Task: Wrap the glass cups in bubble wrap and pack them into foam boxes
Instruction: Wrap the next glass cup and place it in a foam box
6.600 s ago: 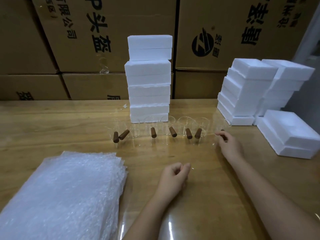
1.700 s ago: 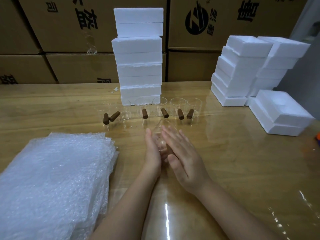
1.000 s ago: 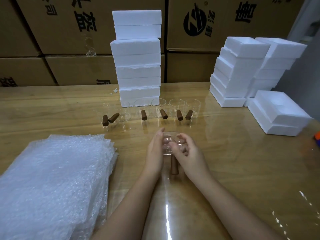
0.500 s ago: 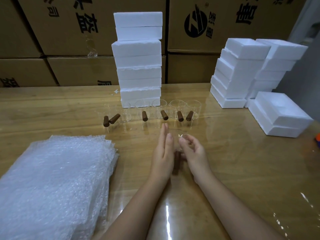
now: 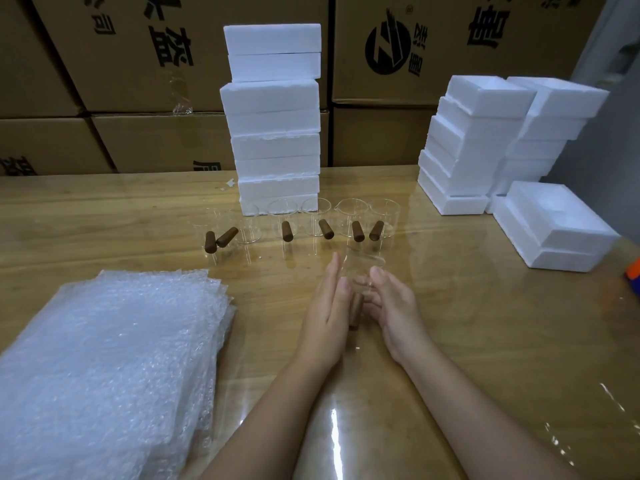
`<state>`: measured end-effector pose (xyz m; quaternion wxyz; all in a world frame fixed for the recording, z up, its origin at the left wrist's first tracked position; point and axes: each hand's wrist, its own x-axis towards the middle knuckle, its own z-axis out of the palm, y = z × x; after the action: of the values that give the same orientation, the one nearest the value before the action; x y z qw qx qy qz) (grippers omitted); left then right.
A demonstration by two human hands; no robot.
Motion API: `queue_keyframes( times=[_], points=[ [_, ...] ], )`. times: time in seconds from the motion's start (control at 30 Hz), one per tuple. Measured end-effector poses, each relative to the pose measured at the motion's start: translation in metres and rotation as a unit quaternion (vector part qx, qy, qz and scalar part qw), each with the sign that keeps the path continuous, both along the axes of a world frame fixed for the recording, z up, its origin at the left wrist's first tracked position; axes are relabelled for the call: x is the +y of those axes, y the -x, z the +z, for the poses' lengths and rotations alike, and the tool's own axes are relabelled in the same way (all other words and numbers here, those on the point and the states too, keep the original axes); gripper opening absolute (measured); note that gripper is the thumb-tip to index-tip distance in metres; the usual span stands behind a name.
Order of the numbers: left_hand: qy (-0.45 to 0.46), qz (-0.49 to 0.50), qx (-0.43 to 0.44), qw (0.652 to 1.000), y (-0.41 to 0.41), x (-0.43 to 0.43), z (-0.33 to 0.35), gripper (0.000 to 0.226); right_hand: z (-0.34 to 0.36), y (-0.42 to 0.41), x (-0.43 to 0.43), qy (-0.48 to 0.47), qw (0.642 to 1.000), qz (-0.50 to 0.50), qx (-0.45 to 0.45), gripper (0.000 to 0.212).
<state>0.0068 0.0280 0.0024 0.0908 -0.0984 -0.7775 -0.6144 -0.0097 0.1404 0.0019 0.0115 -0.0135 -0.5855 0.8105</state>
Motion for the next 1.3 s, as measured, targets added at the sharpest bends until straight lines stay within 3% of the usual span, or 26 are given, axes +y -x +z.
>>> queue_keyframes(
  times=[0.17, 0.3, 0.4, 0.63, 0.77, 0.87, 1.0, 1.2, 1.3],
  points=[
    [-0.071, 0.004, -0.033, 0.997, 0.006, -0.005, 0.005, 0.084, -0.004, -0.003, -0.003, -0.052, 0.998, 0.04, 0.018, 0.034],
    [-0.058, 0.011, -0.024, 0.998, 0.003, -0.005, 0.007, 0.089, -0.004, -0.003, -0.003, -0.095, 0.994, 0.041, 0.023, 0.036],
    [-0.025, 0.004, -0.008, 1.0, 0.001, -0.003, 0.009, 0.089, -0.007, -0.001, -0.004, -0.107, 0.994, 0.023, 0.022, 0.02],
    [0.073, -0.047, 0.105, 0.991, -0.007, 0.002, 0.005, 0.082, -0.005, 0.005, 0.0, -0.085, 0.996, -0.008, -0.021, 0.035],
    [0.071, -0.019, 0.149, 0.986, -0.002, 0.003, 0.003, 0.052, 0.0, 0.004, 0.001, -0.052, 0.998, 0.015, -0.024, 0.033],
    [0.049, -0.005, 0.162, 0.986, 0.0, 0.002, 0.003, 0.04, 0.0, 0.002, 0.0, -0.1, 0.994, 0.049, 0.009, 0.043],
    [0.062, 0.015, 0.154, 0.986, 0.001, -0.006, 0.002, 0.036, 0.001, 0.002, -0.004, -0.141, 0.987, 0.077, 0.025, 0.038],
    [0.097, 0.078, 0.158, 0.98, -0.001, -0.002, 0.006, 0.048, -0.012, -0.008, -0.007, -0.252, 0.964, 0.0, 0.09, 0.035],
    [0.085, 0.082, 0.151, 0.981, -0.002, 0.001, 0.006, 0.039, -0.008, -0.014, -0.008, -0.306, 0.942, -0.052, 0.125, 0.03]
  ],
)
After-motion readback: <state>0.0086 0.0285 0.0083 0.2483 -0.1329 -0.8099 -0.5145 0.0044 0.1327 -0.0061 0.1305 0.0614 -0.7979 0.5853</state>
